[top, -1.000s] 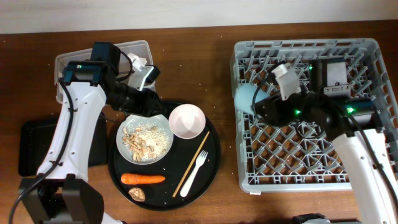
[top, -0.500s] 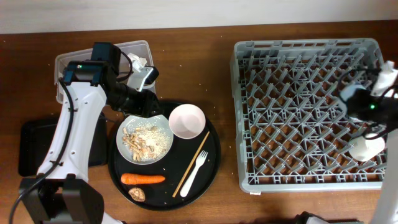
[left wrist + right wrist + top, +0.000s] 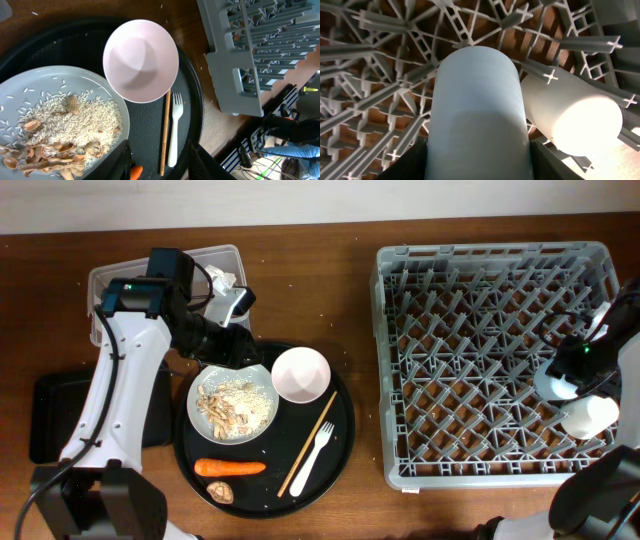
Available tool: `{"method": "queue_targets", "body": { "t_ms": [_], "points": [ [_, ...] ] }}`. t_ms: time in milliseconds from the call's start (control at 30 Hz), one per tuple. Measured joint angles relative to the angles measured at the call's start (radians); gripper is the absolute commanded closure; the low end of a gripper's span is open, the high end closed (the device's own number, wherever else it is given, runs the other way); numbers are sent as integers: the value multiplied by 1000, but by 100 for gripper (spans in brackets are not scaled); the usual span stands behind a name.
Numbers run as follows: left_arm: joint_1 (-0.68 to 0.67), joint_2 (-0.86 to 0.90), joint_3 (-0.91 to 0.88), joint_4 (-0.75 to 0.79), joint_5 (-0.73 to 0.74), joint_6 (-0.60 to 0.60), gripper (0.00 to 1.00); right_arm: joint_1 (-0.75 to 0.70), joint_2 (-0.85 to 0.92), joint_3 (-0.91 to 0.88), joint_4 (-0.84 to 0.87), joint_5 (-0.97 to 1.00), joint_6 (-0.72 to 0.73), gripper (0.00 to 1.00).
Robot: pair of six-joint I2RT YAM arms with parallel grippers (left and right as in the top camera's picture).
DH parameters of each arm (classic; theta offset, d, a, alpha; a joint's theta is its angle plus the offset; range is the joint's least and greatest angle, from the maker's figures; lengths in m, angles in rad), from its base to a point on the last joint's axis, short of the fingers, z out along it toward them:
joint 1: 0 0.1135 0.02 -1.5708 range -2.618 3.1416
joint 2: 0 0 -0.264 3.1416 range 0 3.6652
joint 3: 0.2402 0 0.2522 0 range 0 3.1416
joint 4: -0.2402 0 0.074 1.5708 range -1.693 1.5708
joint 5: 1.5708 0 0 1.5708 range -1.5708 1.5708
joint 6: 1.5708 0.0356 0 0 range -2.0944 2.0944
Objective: Sort waste into correct bins and load items into the dishwasher rack
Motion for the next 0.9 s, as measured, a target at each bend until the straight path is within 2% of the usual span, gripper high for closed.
{"method": "queue_targets", "body": {
  "t_ms": [33, 100, 133, 633, 700, 900],
  "points": [
    [0, 0, 0, 0, 0, 0, 64, 0, 2, 0, -3, 1, 0, 45],
    [0, 0, 0, 0, 0, 0, 64, 0, 2, 0, -6, 3, 3, 4],
    [0, 0, 0, 0, 0, 0, 64, 0, 2, 0, -6, 4, 10, 2],
    [0, 0, 0, 0, 0, 0, 63, -1, 2, 0, -23, -128, 11, 2],
    [0, 0, 0, 0, 0, 0, 57, -1, 1, 0, -36, -164, 11, 2],
    [0, 0, 0, -5, -13, -8, 53, 0, -108, 0, -83, -364, -45, 2]
  ]
}}
